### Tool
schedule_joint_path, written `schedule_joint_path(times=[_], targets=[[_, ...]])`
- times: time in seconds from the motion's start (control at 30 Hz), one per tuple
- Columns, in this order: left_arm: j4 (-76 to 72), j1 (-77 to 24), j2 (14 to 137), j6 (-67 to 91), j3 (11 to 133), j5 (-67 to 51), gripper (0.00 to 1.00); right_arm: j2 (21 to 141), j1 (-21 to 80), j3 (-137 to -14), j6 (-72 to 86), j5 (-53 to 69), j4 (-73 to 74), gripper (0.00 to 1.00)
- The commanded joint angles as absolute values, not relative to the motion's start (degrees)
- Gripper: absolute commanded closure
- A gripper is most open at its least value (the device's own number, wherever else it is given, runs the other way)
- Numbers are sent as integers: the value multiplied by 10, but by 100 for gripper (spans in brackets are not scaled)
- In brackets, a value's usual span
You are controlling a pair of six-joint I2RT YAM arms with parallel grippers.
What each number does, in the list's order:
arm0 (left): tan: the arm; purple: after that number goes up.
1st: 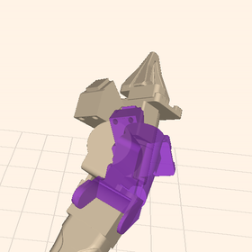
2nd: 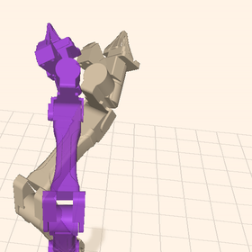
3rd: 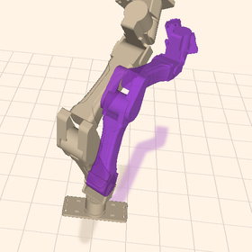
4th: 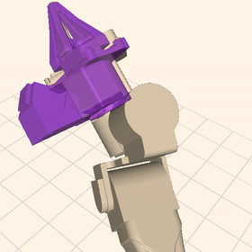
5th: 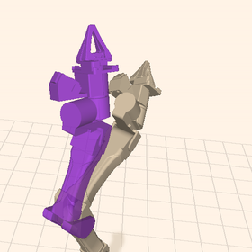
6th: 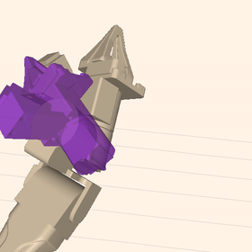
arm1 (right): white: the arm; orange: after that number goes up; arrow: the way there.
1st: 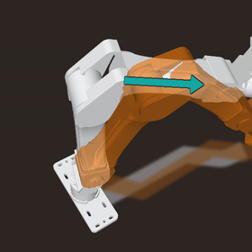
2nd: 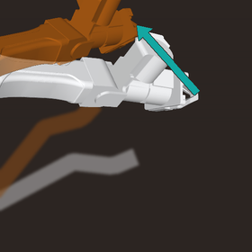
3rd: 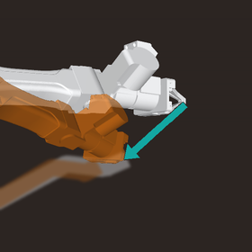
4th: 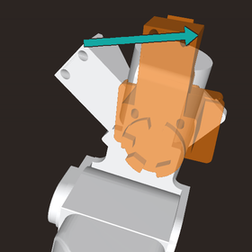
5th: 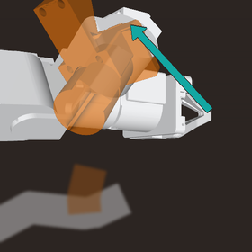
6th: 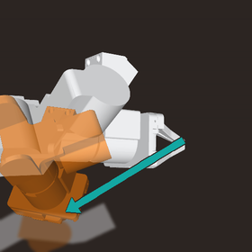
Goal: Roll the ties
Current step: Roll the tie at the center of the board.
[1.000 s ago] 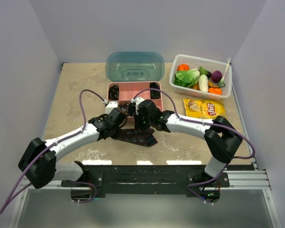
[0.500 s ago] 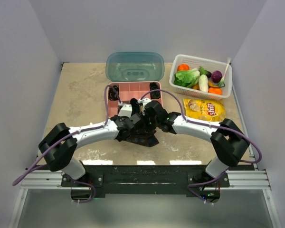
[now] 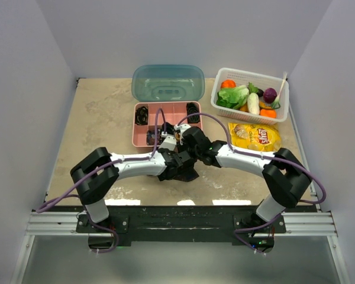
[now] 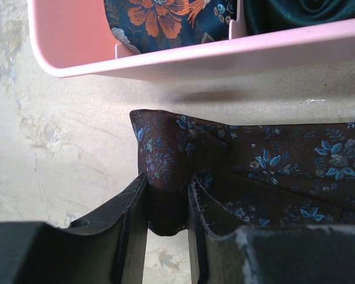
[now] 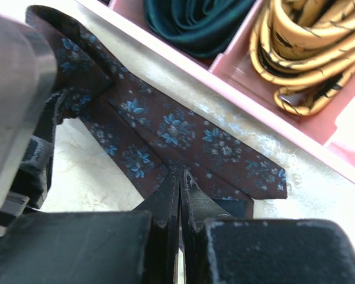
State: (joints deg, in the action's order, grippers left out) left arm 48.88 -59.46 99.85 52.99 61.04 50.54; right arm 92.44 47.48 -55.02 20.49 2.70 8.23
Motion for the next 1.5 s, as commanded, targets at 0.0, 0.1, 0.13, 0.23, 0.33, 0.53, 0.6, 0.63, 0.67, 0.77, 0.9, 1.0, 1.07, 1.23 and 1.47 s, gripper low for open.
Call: schedule_joint_path(times=[0.0, 0.1, 0.13, 0.23, 0.33, 0.53, 0.6, 0.63, 0.67, 0.77, 0.9, 1.0, 1.07, 1.23, 1.47], targets=[[455, -619, 1016, 553, 627, 483, 93, 906, 471, -551, 211, 33, 59, 100], [428, -622, 1012, 538, 621, 463, 89, 907, 469, -549, 213, 34, 57, 100], [412, -622, 1005, 529, 619, 459, 87, 906, 469, -548, 214, 34, 58, 100], [380, -622, 986, 516, 606, 439, 68, 903, 468, -546, 215, 34, 57, 100], [346, -622, 967, 502, 592, 418, 59, 896, 468, -544, 215, 35, 57, 100], [283, -621, 941, 477, 565, 374, 46, 890, 467, -546, 216, 36, 59, 100], [273, -621, 938, 475, 562, 359, 45, 890, 467, -547, 216, 35, 59, 100], [266, -621, 936, 475, 559, 355, 45, 889, 467, -547, 216, 36, 59, 100], [264, -621, 933, 475, 556, 352, 44, 889, 467, -547, 216, 36, 61, 100], [251, -619, 914, 475, 546, 344, 40, 887, 467, -547, 215, 39, 60, 100], [229, -606, 858, 471, 527, 326, 30, 882, 468, -548, 213, 44, 61, 100], [209, -588, 818, 465, 511, 305, 26, 881, 467, -548, 208, 49, 59, 100], [200, -579, 801, 459, 502, 295, 25, 879, 467, -553, 204, 48, 58, 100], [198, -553, 745, 451, 487, 269, 22, 883, 466, -569, 201, 63, 51, 100], [186, -503, 649, 456, 412, 213, 50, 922, 468, -609, 193, 76, 45, 99]])
